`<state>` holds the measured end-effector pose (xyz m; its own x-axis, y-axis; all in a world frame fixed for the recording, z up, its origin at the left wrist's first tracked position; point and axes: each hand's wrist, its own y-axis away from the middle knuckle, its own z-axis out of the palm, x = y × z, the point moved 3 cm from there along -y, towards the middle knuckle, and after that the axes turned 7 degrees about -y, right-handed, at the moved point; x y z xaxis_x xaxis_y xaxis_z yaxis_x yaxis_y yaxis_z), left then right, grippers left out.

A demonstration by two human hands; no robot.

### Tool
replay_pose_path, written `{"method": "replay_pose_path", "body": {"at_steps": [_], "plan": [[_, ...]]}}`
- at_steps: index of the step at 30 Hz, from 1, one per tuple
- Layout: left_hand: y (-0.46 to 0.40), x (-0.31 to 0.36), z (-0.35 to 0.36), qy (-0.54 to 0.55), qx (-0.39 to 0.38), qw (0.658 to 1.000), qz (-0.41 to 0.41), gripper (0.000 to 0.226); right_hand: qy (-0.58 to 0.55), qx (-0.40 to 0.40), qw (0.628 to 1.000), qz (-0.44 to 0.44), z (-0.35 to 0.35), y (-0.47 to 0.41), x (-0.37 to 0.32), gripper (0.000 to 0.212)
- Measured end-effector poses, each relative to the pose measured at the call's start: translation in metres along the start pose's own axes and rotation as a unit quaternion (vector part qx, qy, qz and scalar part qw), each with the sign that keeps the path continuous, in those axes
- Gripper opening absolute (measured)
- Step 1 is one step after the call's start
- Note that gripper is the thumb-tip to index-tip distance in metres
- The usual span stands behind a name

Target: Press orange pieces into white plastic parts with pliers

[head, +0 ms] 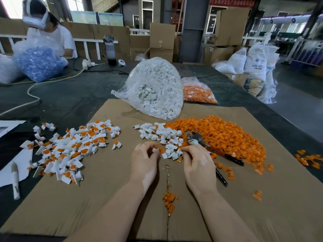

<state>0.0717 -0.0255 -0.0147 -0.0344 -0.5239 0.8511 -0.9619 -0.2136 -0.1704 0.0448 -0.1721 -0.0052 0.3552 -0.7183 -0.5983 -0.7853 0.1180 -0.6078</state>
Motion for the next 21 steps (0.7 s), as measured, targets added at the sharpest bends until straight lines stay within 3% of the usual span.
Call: {"method": "replay_pose_path", "body": {"at_steps": [9, 17, 21], "plan": [[-0.024, -0.026, -0.038, 0.011, 0.082, 0.983, -0.161, 0.066, -0.006, 0.029, 1.000, -0.005, -0.001, 0.000, -0.001, 0.009], [-0.023, -0.036, -0.057, -0.005, 0.107, 0.982, -0.154, 0.055, -0.072, 0.136, 0.986, 0.065, -0.015, -0.003, 0.007, 0.013], [-0.012, -0.035, -0.066, -0.036, 0.127, 0.984, -0.122, 0.049, -0.175, 0.199, 0.947, 0.179, -0.031, -0.001, 0.018, 0.019]]}}
